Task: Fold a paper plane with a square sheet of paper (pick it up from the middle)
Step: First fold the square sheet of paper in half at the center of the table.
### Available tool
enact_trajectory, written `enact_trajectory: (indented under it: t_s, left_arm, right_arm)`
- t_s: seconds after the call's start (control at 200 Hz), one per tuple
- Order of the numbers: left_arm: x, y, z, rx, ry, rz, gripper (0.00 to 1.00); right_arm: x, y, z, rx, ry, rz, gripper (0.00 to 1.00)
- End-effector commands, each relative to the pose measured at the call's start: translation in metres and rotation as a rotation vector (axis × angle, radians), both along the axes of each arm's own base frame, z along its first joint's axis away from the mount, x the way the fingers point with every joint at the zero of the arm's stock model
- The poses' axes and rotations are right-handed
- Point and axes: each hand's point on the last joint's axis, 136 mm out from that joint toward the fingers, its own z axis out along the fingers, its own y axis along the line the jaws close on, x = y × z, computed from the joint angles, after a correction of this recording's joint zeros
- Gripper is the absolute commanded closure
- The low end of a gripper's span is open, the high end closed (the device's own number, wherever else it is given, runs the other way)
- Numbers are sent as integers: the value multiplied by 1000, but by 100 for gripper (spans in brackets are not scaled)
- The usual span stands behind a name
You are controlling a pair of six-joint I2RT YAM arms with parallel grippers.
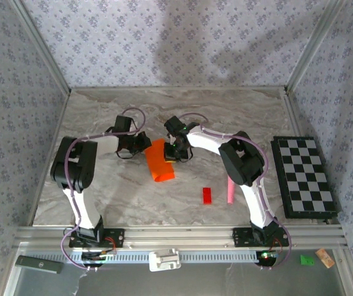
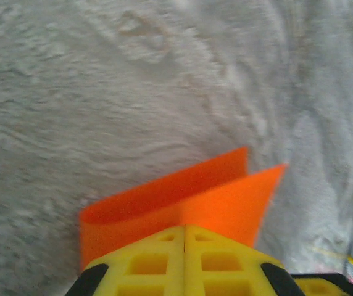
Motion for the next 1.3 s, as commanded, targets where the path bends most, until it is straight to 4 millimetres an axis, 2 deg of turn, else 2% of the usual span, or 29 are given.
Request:
enact_trajectory:
  t_s: [0.0, 0.055, 0.145, 0.22, 0.29, 0.335, 0.455, 0.51, 0.58, 0.82, 0.925, 1.129, 1.294]
  left_arm:
    - [9, 20, -16, 44, 32, 54, 95]
    - [11, 33, -26, 68, 50, 82, 94]
    - [17, 52, -31, 85, 60, 120, 95]
    - [22, 63, -25, 96, 54, 136, 94]
    - [27, 68, -11, 108, 35, 138, 94]
    - [28, 64, 2, 87, 24, 127, 95]
    - [24, 36, 41, 0, -12, 79, 94]
    - [16, 25, 52, -16, -12, 64, 94]
    - [0, 12, 55, -49, 2, 58, 95]
    - [-67, -23, 31, -148, 140, 4, 96]
    - [-88, -33, 20, -140, 181, -35, 96]
    - [-105, -39, -3, -115, 228, -60, 96]
    - [-122, -27, -26, -47, 264, -65, 97]
  right_arm:
    - [-59, -106, -101, -483, 202, -30, 95]
    - [-59, -107, -101, -484, 204, -32, 95]
    - [-58, -107, -100, -483, 201, -34, 95]
    - [-58, -108, -101, -485, 201, -35, 95]
    - [-58, -108, -101, -486, 202, -34, 95]
    - [-58, -109, -101, -485, 203, -36, 95]
    - [-57, -108, -102, -485, 202, -34, 95]
    - [-57, -108, -102, -484, 203, -34, 95]
    - [-58, -108, -103, -484, 207, -34, 95]
    - [-60, -109, -104, -485, 214, -38, 95]
    - [-60, -109, -104, -488, 212, -34, 95]
    - [-61, -108, -106, -490, 212, -36, 95]
    - [-63, -111, -108, -500, 216, -41, 95]
